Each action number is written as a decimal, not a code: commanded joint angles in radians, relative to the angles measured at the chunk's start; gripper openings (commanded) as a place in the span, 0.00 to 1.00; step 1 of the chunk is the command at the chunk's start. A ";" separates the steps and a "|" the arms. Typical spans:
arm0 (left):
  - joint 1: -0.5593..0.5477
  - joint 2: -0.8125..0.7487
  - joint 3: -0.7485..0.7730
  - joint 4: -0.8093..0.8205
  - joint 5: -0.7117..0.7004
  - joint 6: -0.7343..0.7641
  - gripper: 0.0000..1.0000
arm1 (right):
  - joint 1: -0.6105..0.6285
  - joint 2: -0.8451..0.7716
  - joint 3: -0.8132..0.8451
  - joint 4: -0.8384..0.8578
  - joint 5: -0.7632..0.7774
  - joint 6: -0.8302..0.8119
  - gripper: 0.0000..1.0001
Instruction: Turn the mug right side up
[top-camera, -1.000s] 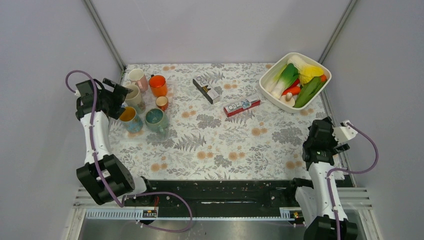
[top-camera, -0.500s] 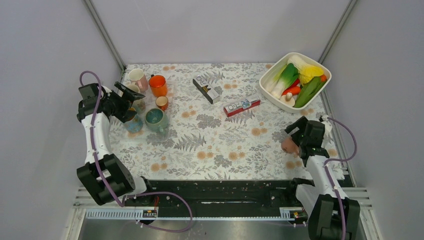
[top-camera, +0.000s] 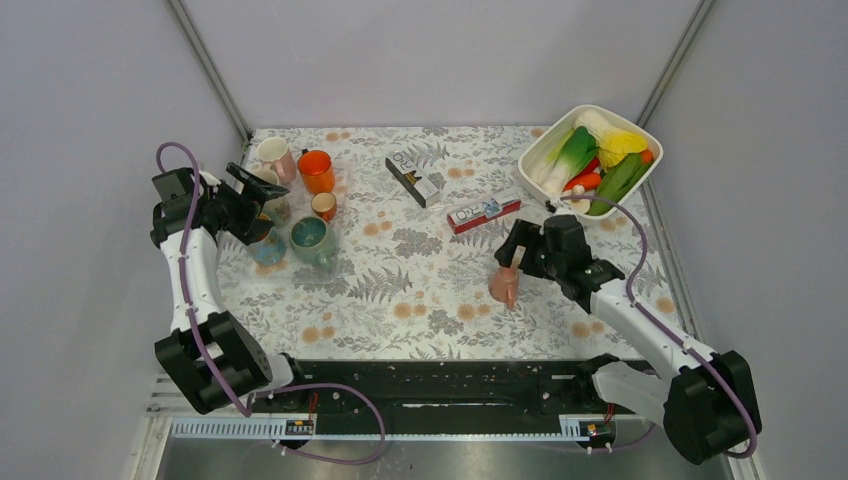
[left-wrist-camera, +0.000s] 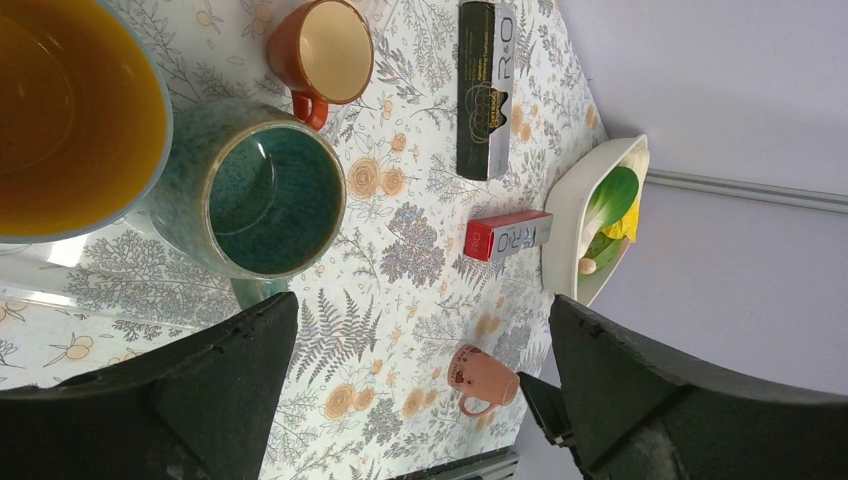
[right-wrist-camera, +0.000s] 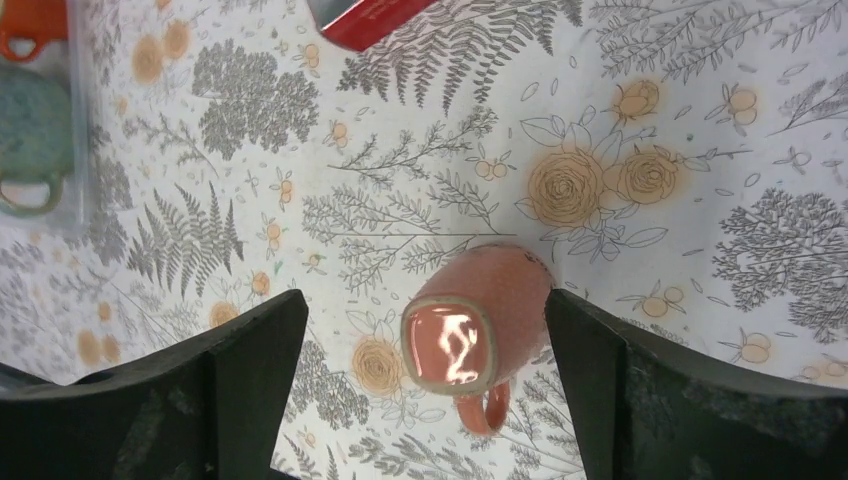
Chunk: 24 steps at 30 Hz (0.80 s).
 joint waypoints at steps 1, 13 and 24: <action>0.008 -0.035 -0.005 0.051 0.046 0.020 0.99 | 0.088 0.053 0.221 -0.318 0.093 -0.192 0.99; 0.006 -0.104 0.012 0.080 0.040 0.123 0.99 | 0.406 0.076 0.144 -0.483 0.477 0.023 0.99; -0.042 -0.147 0.014 0.090 0.070 0.199 0.95 | 0.407 0.207 0.035 -0.081 0.424 0.005 0.65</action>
